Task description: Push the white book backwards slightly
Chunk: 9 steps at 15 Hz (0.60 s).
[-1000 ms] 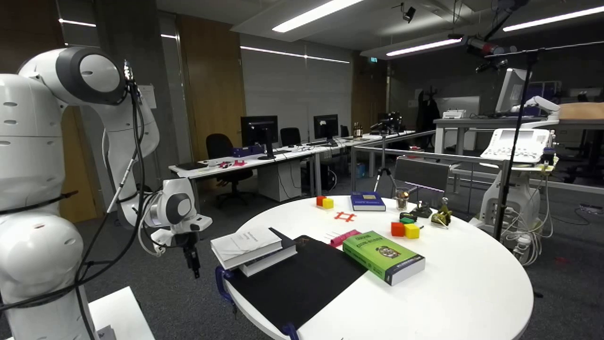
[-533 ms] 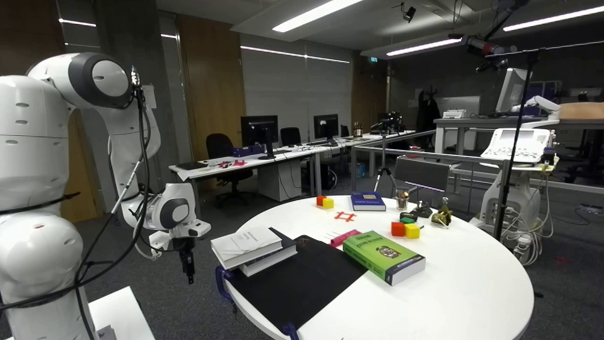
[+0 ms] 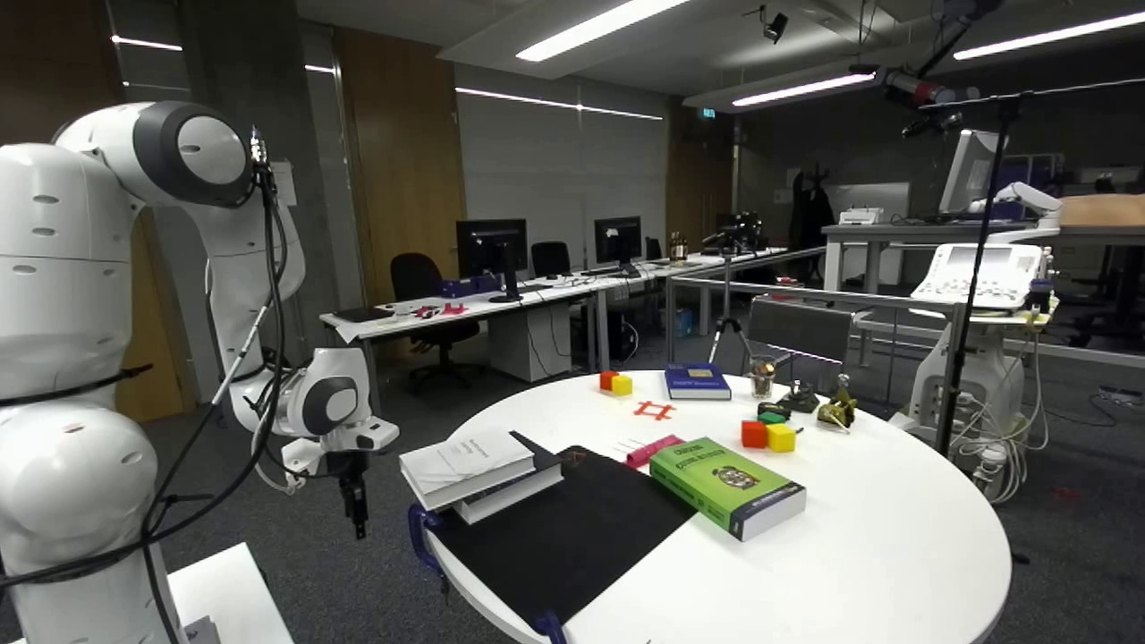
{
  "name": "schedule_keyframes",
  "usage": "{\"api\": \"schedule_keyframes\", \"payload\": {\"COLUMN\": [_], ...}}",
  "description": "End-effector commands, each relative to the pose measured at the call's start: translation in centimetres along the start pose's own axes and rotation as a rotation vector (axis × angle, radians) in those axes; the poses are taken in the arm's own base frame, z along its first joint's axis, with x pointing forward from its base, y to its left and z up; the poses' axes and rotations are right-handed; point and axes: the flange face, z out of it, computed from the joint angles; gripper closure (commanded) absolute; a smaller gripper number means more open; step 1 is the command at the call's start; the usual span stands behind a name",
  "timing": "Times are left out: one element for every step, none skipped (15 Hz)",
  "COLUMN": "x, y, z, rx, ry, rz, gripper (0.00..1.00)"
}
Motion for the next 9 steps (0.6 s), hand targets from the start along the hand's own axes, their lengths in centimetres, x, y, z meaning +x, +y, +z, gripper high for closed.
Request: {"api": "schedule_keyframes", "payload": {"x": [0.8, 1.0, 1.3, 1.5, 1.8, 2.1, 2.3, 2.6, 2.8], "y": [-0.3, -0.5, -0.7, -0.8, -1.0, -1.1, -1.2, -1.4, -1.5], "z": [-0.8, -1.0, -1.0, -1.1, -1.1, -1.0, -1.0, -0.9, -0.7], "rx": [0.023, 0.030, 0.037, 0.041, 0.043, 0.042, 0.040, 0.034, 0.030], "ry": [0.040, 0.051, 0.056, 0.065, 0.071, 0.074, 0.078, 0.082, 0.083], "rz": [0.019, 0.025, 0.032, 0.037, 0.041, 0.043, 0.042, 0.034, 0.024], "gripper": [0.00, 0.00, 0.00, 0.00, 0.00, 0.00, 0.00, 0.00, 0.00]}}
